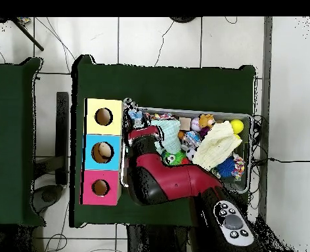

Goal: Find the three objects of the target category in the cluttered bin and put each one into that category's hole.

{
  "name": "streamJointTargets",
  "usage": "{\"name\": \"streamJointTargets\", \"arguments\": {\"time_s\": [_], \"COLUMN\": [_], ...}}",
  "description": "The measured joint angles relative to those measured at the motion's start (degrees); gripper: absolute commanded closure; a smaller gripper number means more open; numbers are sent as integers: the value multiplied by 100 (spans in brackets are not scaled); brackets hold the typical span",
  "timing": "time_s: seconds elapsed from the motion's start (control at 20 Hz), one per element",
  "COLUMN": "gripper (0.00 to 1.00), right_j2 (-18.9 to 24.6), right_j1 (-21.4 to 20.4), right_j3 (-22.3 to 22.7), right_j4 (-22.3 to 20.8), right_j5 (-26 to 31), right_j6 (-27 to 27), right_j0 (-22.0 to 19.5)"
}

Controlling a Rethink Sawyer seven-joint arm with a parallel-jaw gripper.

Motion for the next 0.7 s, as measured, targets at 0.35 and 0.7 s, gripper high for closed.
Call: {"name": "streamJointTargets", "arguments": {"time_s": [0.35, 0.7], "gripper": [100, 100], "right_j2": [47, 50], "right_j1": [-2, -3], "right_j3": [5, 5], "right_j4": [-126, -148], "right_j5": [-87, -446], "right_j6": [0, 0], "right_j0": [15, 83]}}
